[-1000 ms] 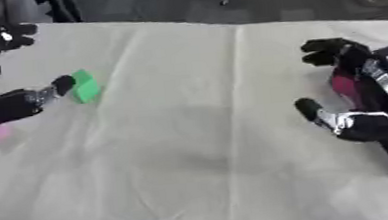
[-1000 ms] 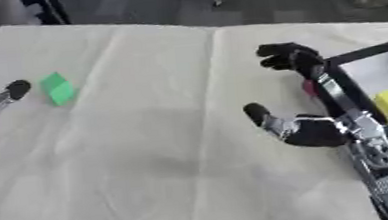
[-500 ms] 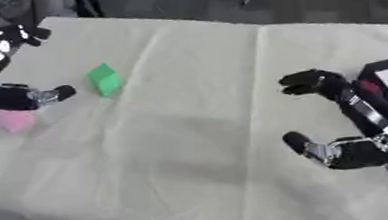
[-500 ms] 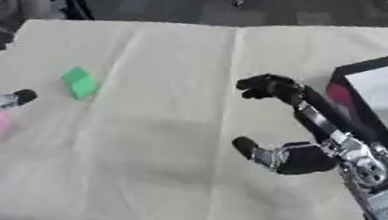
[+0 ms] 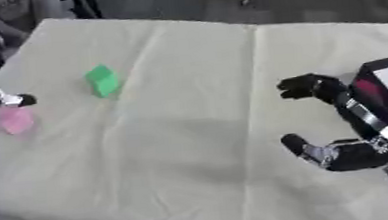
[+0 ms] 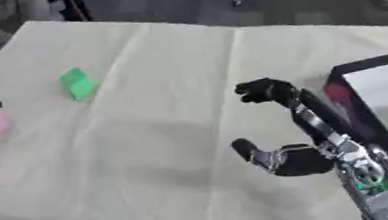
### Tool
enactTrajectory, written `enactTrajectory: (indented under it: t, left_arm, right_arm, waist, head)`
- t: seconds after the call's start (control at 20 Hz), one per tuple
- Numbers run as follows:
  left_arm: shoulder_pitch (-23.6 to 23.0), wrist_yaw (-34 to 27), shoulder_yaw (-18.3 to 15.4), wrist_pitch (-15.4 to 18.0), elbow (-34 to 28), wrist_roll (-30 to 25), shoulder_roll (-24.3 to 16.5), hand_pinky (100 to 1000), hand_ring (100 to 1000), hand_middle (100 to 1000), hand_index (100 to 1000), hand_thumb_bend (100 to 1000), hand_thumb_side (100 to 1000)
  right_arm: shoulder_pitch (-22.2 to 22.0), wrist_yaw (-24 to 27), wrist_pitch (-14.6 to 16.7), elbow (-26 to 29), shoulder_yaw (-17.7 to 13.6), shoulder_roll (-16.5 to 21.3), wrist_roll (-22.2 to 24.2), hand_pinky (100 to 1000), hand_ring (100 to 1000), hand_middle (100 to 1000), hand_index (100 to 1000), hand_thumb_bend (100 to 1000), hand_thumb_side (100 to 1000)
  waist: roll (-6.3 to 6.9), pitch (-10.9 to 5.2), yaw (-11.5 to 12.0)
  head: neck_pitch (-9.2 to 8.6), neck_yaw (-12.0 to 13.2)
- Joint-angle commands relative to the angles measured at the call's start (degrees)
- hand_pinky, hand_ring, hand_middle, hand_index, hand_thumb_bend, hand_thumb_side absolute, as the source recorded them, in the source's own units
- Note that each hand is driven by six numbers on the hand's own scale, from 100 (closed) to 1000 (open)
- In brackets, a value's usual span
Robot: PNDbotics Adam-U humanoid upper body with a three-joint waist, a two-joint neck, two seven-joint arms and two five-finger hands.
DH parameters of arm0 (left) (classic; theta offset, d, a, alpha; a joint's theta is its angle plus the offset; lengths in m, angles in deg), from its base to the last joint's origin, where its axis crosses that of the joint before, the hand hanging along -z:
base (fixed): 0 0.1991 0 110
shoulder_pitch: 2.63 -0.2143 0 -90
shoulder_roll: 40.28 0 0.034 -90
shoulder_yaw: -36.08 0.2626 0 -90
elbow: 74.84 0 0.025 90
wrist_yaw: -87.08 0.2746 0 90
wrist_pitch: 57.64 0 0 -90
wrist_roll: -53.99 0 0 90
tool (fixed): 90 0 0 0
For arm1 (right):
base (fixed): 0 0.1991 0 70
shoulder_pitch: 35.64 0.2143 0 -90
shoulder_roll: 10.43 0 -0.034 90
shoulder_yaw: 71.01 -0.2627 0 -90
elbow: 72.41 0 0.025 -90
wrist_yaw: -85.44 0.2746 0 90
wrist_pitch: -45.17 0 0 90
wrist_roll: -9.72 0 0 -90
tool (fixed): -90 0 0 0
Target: Pick up the objects with one hand, pass them to the other hand, and then place them into the box on the other side of the table.
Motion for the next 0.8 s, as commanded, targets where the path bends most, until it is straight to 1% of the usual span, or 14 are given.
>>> enactTrajectory:
  t: [0.05, 0.2, 0.55, 0.65, 0.8]
  left_arm:
    - [1.8, 1.9, -0.5, 0.3, 4.0, -2.8, -3.3, 891, 779, 774, 906, 673, 403]
    - [3.0, 3.1, -0.1, 0.8, 7.3, -6.4, -3.4, 890, 780, 775, 907, 679, 415]
    - [4.6, 4.6, -0.1, 0.9, 12.2, -11.2, -2.8, 882, 762, 755, 888, 679, 392]
    - [4.9, 5.3, -0.2, 0.6, 13.5, -11.6, -2.6, 877, 752, 746, 880, 679, 388]
    - [5.5, 6.2, -0.5, 0.0, 15.7, -10.8, -2.2, 867, 725, 717, 854, 670, 372]
  right_arm:
    - [0.5, 0.4, 0.0, 0.4, -0.1, 0.2, 0.2, 821, 785, 792, 875, 364, 452]
    - [0.5, 0.5, 0.0, 0.4, 0.0, 0.1, 0.2, 821, 785, 792, 875, 363, 453]
    - [0.5, 0.6, 0.0, 0.2, 0.1, 0.1, 0.3, 820, 785, 791, 875, 360, 449]
    - [0.6, 0.6, 0.0, 0.2, 0.1, 0.1, 0.3, 820, 785, 791, 875, 359, 448]
    - [0.6, 0.7, 0.0, 0.2, 0.1, 0.2, 0.3, 820, 785, 791, 876, 359, 449]
  waist:
    - [1.18, -1.45, -0.1]
    - [1.23, -1.43, -0.3]
    - [1.26, -1.41, -0.4]
    - [1.24, -1.42, -0.5]
    - [1.17, -1.43, -0.5]
  head:
    - [-0.09, 0.1]
    - [-0.09, -0.1]
    - [-0.09, -0.5]
    - [-0.09, -0.4]
    - [-0.09, -0.4]
